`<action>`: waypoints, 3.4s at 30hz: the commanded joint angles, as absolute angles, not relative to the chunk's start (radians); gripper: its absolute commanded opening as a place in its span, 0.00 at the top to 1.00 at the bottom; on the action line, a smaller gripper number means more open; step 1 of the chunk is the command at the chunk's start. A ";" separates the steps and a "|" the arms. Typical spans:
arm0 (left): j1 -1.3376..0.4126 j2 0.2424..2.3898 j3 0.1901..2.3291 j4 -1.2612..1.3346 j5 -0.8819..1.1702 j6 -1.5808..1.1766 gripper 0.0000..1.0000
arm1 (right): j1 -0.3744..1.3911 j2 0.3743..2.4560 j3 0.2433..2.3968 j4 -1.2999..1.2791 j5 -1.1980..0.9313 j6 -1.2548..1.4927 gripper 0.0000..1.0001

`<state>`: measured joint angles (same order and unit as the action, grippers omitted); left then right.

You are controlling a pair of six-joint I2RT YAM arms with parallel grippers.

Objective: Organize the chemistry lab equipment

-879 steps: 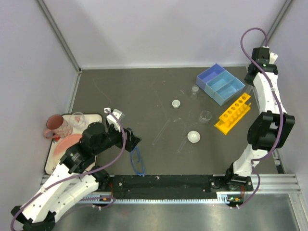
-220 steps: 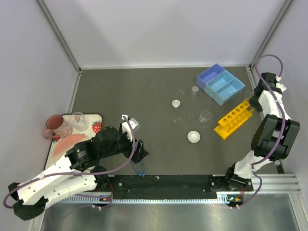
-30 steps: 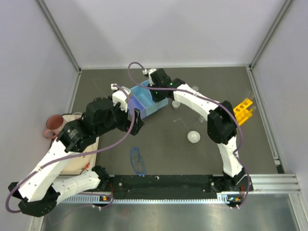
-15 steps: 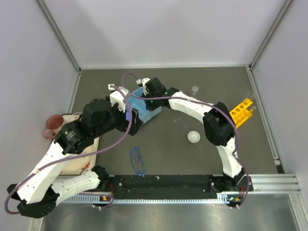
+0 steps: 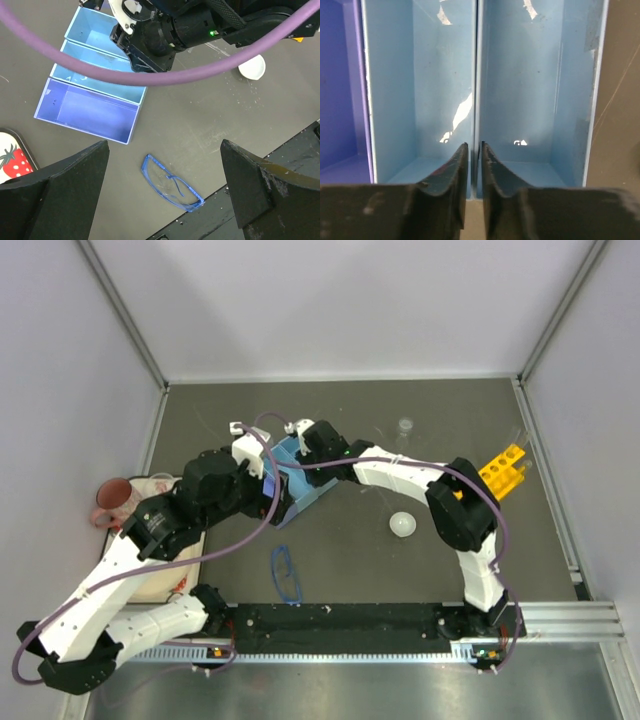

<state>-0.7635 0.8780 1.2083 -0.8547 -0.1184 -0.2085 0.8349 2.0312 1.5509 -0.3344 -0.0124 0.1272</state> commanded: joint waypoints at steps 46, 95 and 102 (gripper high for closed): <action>-1.028 0.969 0.793 -1.124 -0.293 -1.302 0.37 | 1.003 0.997 1.074 -0.689 0.400 0.442 0.49; -0.931 1.312 0.887 -1.014 -0.453 -1.212 0.45 | 1.015 0.902 0.931 -0.650 0.344 0.437 0.50; -0.887 1.298 0.854 -0.963 -0.433 -1.137 0.47 | 1.015 0.923 0.923 -0.638 0.334 0.443 0.50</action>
